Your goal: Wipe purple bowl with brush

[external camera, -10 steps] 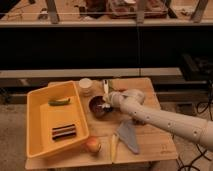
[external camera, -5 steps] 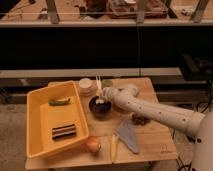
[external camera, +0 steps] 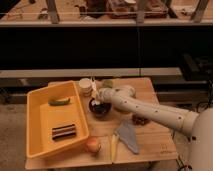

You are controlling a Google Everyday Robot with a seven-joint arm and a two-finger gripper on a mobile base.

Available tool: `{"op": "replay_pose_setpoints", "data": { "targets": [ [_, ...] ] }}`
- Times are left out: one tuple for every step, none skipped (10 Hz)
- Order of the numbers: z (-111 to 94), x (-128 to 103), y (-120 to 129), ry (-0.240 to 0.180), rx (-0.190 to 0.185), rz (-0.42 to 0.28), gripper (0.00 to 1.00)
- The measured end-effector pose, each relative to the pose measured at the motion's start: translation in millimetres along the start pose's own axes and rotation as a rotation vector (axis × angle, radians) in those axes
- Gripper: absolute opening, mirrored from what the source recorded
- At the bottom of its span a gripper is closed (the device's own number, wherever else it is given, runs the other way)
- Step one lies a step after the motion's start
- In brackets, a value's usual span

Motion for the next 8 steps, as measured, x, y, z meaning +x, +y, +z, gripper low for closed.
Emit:
{"op": "replay_pose_setpoints", "data": {
  "targets": [
    [-4,-4,-2,-0.004,-0.001,0.004,0.00],
    [-10,-8,-4,-0.005,-0.010,0.010,0.00],
    [-16,-14,-6,-0.009,-0.023,0.017,0.00],
    [-21,-23,-11,-0.014,-0.033,0.030,0.00],
    [-23,-30,-13,-0.017,-0.045,0.044,0.00],
    [-26,-34,-11,-0.018,-0.060,0.054,0.00],
    [-31,-35,-6,-0.013,-0.080,0.064,0.00],
    [-39,-35,4,-0.003,-0.103,0.073,0.00]
  ]
}}
